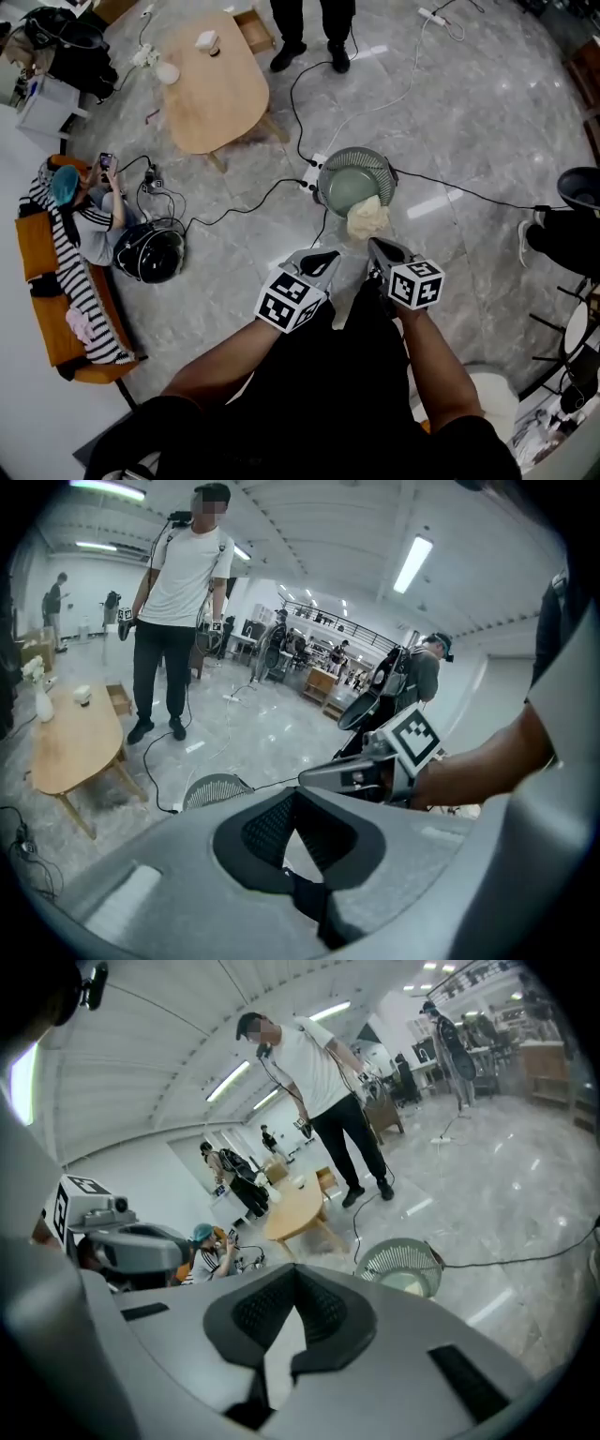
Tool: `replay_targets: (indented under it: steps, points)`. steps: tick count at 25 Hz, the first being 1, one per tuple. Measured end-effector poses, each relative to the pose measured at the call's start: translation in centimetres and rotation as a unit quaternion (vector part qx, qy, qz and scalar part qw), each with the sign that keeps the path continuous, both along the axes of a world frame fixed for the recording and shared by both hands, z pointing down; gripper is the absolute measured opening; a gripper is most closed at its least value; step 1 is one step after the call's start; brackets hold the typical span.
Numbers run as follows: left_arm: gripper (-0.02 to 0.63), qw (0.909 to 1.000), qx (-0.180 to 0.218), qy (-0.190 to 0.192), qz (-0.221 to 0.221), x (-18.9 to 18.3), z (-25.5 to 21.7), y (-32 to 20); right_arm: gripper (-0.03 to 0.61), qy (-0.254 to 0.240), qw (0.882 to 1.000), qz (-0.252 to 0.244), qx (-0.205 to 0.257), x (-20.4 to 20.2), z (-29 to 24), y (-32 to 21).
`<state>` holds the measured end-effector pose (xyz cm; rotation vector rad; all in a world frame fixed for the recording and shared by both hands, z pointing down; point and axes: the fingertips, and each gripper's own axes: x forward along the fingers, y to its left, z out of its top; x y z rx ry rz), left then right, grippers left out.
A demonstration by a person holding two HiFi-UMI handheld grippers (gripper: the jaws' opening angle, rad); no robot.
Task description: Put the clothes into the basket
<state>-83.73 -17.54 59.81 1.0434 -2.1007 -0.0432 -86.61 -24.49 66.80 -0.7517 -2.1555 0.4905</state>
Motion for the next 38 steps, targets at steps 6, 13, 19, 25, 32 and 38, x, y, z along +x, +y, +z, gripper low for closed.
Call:
replay_targets:
  steps: [6,13,19,25,32,38]
  points:
    - [0.0,0.9986,0.032,-0.041,-0.001,-0.1,-4.7,1.4,0.015,-0.077,0.997,0.004,0.016,1.6,-9.5,1.1]
    - [0.0,0.9954,0.057,-0.072,0.03,1.0,-8.0,1.5,0.014,-0.112,0.993,0.04,0.004,5.0,-15.2,1.8]
    - [0.0,0.9939,0.055,-0.079,0.054,2.8,-9.0,1.3,0.014,-0.118,0.991,0.053,0.021,7.0,-15.6,0.6]
    - [0.0,0.9942,0.058,-0.087,0.021,3.4,-10.1,1.0,0.014,-0.117,0.991,0.029,0.056,8.5,-14.9,-1.2]
    - [0.0,0.9938,0.054,-0.093,-0.029,4.7,-10.9,-0.7,0.014,-0.119,0.992,0.011,0.047,9.6,-15.6,-3.6]
    - [0.0,0.9926,0.045,-0.101,-0.05,7.5,-11.1,-3.0,0.014,-0.124,0.991,-0.004,0.04,11.8,-15.6,-5.8]
